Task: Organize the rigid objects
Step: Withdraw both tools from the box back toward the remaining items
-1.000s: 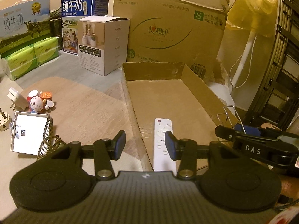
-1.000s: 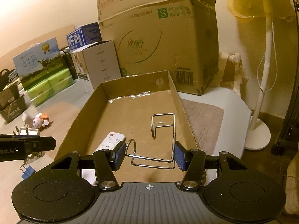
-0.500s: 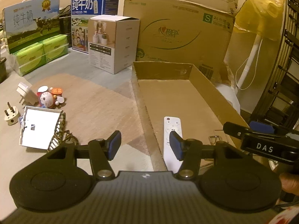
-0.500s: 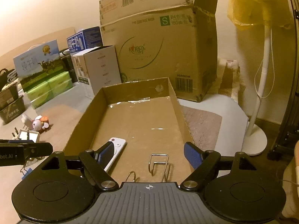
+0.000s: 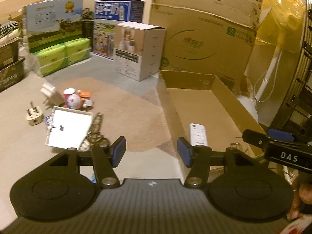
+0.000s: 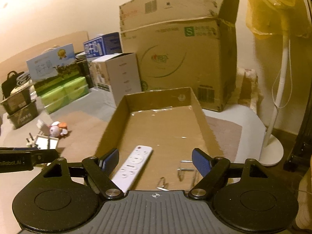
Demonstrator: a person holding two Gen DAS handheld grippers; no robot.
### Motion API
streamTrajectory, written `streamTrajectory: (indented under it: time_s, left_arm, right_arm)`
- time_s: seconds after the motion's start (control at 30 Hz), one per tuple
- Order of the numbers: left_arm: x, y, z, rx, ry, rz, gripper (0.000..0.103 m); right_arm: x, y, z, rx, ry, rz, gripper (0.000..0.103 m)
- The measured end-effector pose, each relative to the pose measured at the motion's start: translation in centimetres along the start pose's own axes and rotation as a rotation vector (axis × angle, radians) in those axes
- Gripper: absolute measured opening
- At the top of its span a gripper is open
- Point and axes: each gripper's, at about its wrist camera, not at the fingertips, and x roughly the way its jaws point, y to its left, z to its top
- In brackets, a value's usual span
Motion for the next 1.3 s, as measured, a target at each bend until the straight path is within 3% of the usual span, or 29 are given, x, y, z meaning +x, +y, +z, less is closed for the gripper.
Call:
streamTrajectory:
  time_s: [0.7, 0.87, 0.93, 1.3]
  left_arm:
    - [-4.9, 10.3, -3.7, -0.049, -0.014, 0.184, 0.067]
    - [-5.3, 12.6, -4.3, -0.072, -0.010, 0.216, 0.076]
    - [-5.3, 13.3, -4.3, -0.081, -0.002, 0.222, 0.080]
    - [-4.6, 16.1, -4.5, -0.036, 0.014, 0.216, 0.080]
  right_arm:
    - [-1.2, 8.2, -1.2, -0.049, 0.002, 0.126, 0.081]
    - [-1.2, 10.4, -1.8, -0.075, 0.013, 0.163, 0.081]
    - [-1.1, 11.3, -2.1, -0.092, 0.019, 0.182, 0.081]
    - [1.5, 14.9, -4.7, -0.303, 0.075, 0.330, 0.081]
